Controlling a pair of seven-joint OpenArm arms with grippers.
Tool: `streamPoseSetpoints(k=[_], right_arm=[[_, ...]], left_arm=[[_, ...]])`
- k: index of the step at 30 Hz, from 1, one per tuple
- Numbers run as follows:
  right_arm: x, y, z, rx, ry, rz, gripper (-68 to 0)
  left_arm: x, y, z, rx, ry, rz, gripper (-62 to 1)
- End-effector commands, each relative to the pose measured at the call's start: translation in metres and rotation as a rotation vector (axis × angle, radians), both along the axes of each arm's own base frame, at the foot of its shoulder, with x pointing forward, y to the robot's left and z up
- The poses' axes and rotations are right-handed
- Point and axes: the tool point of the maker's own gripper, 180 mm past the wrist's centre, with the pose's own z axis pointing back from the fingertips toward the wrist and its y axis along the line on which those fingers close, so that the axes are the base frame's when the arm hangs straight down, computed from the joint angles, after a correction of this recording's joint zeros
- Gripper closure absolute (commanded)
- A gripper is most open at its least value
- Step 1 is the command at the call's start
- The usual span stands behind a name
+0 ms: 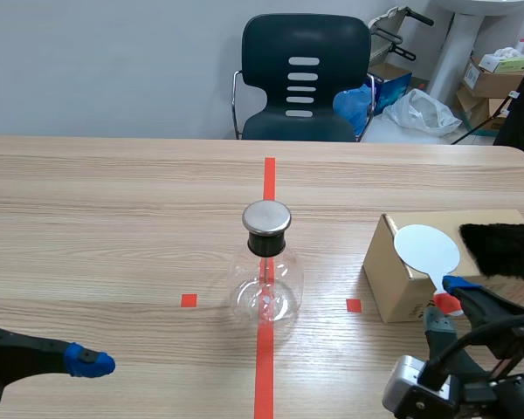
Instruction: Do the electroscope experiment
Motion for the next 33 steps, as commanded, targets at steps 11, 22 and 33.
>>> streamPoseSetpoints(k=[11, 22, 33], right_arm=[[0.0101, -0.0065, 0.0209, -0.004, -0.095, -0.02, -1.0], [0.01, -0.0057, 0.0209, -0.008, -0.096, -0.015, -1.0], [0.0099, -0.0056, 0.0209, -0.008, -0.096, -0.015, -1.0]], left_arm=[[-0.0006, -0.0049, 0.0087, -0.038, -0.006, -0.003, -33.2], [-0.0006, -0.0049, 0.0087, -0.038, -0.006, -0.003, -33.2], [-0.0006, -0.0049, 0.0087, -0.038, -0.006, -0.003, -33.2]])
